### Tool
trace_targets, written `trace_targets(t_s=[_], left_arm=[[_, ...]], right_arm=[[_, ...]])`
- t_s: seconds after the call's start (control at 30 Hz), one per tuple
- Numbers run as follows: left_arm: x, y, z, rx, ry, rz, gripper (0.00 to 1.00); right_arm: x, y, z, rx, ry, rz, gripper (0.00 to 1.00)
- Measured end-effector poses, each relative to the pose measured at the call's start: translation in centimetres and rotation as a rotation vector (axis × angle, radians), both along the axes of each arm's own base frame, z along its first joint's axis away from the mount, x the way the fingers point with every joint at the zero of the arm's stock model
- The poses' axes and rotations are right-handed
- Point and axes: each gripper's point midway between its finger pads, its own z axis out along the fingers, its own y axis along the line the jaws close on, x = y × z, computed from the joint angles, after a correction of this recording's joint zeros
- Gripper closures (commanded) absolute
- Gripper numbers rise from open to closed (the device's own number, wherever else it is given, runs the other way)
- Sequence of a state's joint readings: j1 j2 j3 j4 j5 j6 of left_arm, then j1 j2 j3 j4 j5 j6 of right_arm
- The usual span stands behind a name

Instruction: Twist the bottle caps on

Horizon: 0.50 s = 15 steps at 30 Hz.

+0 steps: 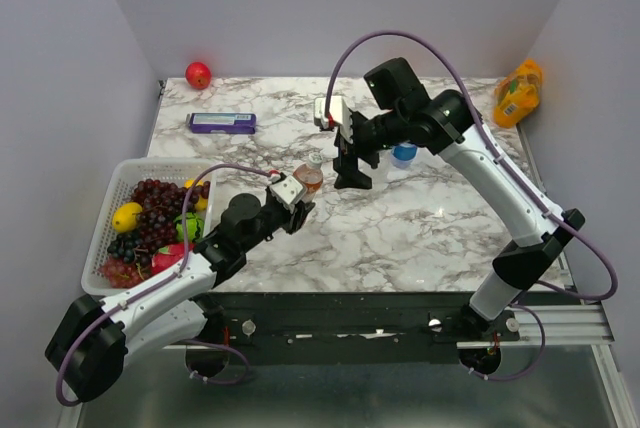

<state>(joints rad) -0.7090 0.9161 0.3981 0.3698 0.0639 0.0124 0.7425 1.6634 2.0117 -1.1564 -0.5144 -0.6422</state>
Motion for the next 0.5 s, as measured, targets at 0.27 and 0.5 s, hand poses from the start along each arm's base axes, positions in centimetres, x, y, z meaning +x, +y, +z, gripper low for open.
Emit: trace_targets(t_s=[0.27,0.5], left_arm=[[-1.2,-0.6,-1.3,0.067,0.005,-0.094,1.0],[-1.6,-0.8,-1.6,0.079,0.011,-0.121,1.0]], right_arm=[[-0.7,2.9,1.2,0.086,-0.02,0.148,0.0],[-2.5,4.1,0.5,0.086,0.013,0.244,0.0]])
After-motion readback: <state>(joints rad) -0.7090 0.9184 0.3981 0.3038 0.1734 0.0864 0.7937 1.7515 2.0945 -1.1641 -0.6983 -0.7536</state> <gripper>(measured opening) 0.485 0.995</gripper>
